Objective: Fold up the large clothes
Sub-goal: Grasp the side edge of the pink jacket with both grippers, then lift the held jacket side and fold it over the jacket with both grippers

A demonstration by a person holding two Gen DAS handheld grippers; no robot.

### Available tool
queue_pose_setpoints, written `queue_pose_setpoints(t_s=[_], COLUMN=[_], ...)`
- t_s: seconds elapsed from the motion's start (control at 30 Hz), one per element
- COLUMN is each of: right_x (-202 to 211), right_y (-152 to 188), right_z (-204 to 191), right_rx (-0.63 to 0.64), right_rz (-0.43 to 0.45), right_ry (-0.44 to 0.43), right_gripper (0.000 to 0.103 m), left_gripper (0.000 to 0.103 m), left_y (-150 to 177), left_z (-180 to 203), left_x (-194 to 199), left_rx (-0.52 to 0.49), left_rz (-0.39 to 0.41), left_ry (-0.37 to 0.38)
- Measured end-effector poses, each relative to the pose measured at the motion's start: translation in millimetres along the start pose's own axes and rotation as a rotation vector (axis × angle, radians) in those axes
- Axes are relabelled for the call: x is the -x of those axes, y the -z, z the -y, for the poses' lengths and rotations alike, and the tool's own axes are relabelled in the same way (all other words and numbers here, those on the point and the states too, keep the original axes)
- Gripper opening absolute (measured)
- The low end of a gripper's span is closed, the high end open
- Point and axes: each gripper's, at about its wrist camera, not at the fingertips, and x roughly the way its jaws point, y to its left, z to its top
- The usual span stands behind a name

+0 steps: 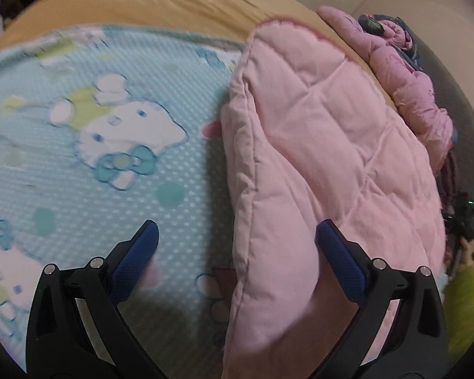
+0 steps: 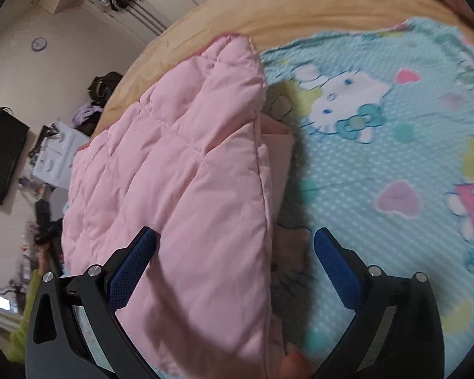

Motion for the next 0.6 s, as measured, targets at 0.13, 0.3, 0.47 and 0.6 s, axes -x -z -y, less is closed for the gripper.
queue_pose_setpoints(t_s=[0.13,0.3,0.47,0.6], right_x=[-21.6,-41.1,-57.4,-53.8], right_y=[-8.6,-22.3,-36.3,-35.8], right_z=[5.4,10.9,-2.8,-11.1], right_rx=[-0.008,-0.035,-0.011,0.029], right_rz=[-0.059,-0.130,-0.176,-0.172], right_ry=[-0.070,-0.174,-0.160,-0.135], right_gripper=[0.099,0.099,0.099,0.098], left_gripper=[0.095,0.095,0.095,0.081], left_y=[-5.9,-14.9,-24.8,-25.4], left_z=[-13.7,-9.6,5.4,24.6], left_x=[-15.4,-27.2,-37.2,-40.8], left_rx=[0.046,0.007,-0.021,-0.030], left_rz=[-0.021,-0.048,-0.054,-0.048], left_ry=[0.110,0.150,0.170,0.225])
